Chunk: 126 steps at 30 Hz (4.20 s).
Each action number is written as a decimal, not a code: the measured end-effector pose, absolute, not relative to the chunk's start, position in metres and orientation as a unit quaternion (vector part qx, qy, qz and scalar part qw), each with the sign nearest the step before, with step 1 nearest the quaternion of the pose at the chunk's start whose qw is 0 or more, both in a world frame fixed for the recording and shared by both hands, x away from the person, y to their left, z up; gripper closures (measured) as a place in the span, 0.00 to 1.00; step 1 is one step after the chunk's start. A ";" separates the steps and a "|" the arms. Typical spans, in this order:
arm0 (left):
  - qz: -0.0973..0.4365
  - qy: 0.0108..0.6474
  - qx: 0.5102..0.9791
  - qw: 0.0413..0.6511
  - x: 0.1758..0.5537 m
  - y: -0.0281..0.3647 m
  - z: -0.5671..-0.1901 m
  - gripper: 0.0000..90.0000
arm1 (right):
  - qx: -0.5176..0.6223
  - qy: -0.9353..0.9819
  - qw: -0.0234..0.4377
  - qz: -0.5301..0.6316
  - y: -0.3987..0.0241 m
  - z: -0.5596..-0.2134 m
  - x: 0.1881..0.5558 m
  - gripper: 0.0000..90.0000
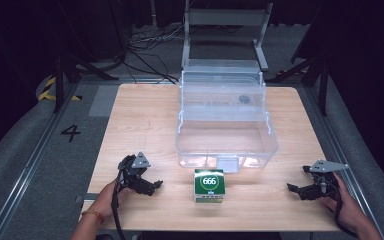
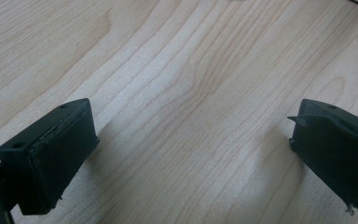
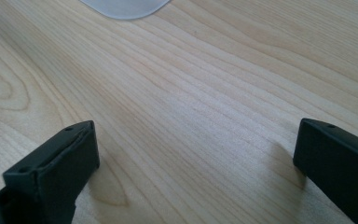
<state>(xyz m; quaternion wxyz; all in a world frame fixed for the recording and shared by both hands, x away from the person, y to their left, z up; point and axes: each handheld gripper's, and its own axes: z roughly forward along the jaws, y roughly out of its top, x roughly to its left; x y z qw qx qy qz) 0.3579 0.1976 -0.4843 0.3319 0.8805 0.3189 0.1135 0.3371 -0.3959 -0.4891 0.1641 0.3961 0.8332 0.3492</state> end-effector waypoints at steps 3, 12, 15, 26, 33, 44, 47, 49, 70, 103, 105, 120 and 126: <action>0.115 0.326 0.878 0.332 0.356 0.197 -0.484 0.01 | 0.396 0.833 0.164 0.349 -0.396 -0.489 0.337 0.00; 0.110 0.319 0.886 0.318 0.356 0.199 -0.482 0.01 | 0.396 0.833 0.163 0.349 -0.396 -0.489 0.337 0.00; 0.106 0.326 0.886 0.313 0.351 0.197 -0.477 0.09 | 0.396 0.834 0.164 0.349 -0.397 -0.489 0.336 0.00; 0.062 0.255 0.909 0.323 0.333 0.178 -0.456 0.18 | 0.394 0.836 0.162 0.346 -0.398 -0.488 0.337 0.00; 0.056 0.216 0.919 0.326 0.321 0.156 -0.444 0.18 | 0.401 0.831 0.161 0.350 -0.397 -0.485 0.335 0.18; 0.063 0.164 0.931 0.319 0.310 0.119 -0.421 0.18 | 0.357 0.845 0.154 0.368 -0.363 -0.462 0.324 0.21; 0.070 0.143 0.934 0.318 0.306 0.109 -0.412 0.18 | 0.341 0.847 0.146 0.381 -0.347 -0.456 0.320 0.23; 0.068 0.133 0.936 0.319 0.307 0.103 -0.409 0.18 | 0.330 0.851 0.147 0.382 -0.334 -0.453 0.318 0.23; 0.069 0.099 0.944 0.308 0.323 0.071 -0.395 0.17 | 0.257 0.875 0.124 0.390 -0.229 -0.441 0.318 0.43; 0.036 0.038 0.971 0.232 0.342 0.030 -0.413 0.11 | 0.193 0.879 0.117 0.420 -0.195 -0.438 0.313 0.78; 0.036 0.042 0.971 0.231 0.341 0.031 -0.414 0.11 | 0.194 0.879 0.106 0.422 -0.193 -0.439 0.315 0.78; 0.048 0.035 0.981 0.185 0.336 0.036 -0.419 0.12 | 0.186 0.875 0.103 0.434 -0.174 -0.438 0.322 0.76; 0.043 0.049 0.979 0.193 0.335 0.043 -0.419 0.14 | 0.175 0.877 0.102 0.436 -0.172 -0.438 0.321 0.72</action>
